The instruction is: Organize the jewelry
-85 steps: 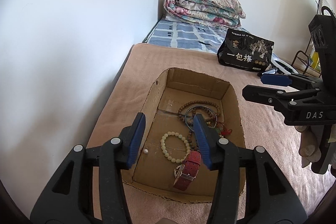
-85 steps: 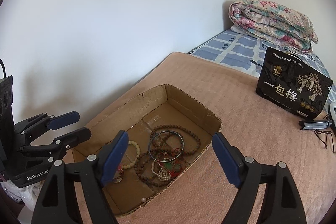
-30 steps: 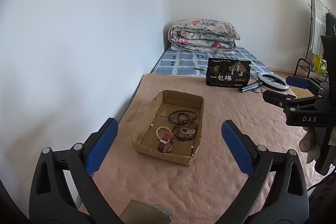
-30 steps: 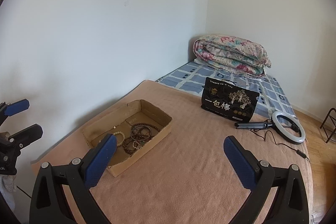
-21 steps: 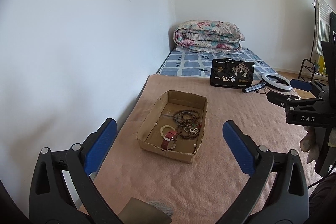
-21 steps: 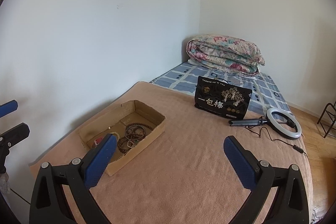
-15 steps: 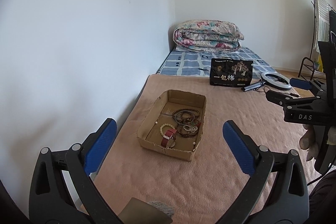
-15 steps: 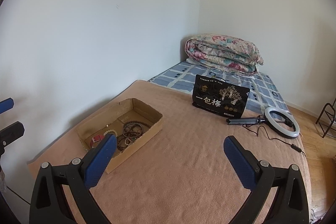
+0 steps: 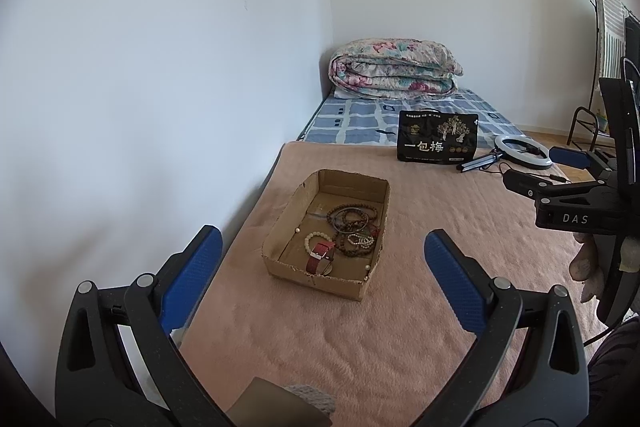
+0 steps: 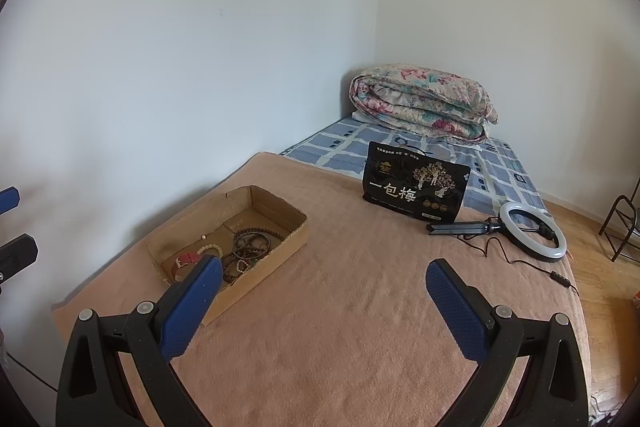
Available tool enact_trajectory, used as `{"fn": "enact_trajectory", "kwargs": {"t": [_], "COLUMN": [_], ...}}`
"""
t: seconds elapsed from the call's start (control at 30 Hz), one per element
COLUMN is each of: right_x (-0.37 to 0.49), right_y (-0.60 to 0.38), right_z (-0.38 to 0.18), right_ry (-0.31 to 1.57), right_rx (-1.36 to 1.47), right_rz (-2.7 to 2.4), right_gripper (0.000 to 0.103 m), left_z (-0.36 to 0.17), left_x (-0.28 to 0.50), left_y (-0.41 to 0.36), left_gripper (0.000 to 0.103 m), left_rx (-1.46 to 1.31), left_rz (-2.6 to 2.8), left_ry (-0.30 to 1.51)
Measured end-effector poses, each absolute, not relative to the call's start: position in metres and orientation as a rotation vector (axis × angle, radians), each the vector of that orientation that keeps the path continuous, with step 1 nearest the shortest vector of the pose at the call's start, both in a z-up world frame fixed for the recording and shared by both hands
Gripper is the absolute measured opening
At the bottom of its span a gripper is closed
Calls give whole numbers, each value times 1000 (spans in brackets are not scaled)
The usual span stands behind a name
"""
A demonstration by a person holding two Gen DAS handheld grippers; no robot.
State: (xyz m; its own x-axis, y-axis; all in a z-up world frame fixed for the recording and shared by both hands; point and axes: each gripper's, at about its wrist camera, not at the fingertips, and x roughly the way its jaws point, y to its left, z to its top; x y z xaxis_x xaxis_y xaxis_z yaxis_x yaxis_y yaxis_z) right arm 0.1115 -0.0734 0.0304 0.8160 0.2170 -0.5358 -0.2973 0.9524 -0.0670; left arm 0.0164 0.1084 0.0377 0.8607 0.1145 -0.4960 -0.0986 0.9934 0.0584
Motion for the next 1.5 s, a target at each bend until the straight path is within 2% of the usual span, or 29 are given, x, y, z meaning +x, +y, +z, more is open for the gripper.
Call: {"fn": "enact_trajectory", "kwargs": {"t": [1.5], "right_x": [107], "right_y": [-86], "right_z": [33], "right_ry": [557], "right_rx": [-132], "right_rz": [257], "right_gripper": [103], "left_z": [36], "left_x": [11], "left_y": [111], "left_gripper": [103], "left_rx": [36], "left_rz": [119], "left_ry": [530]}}
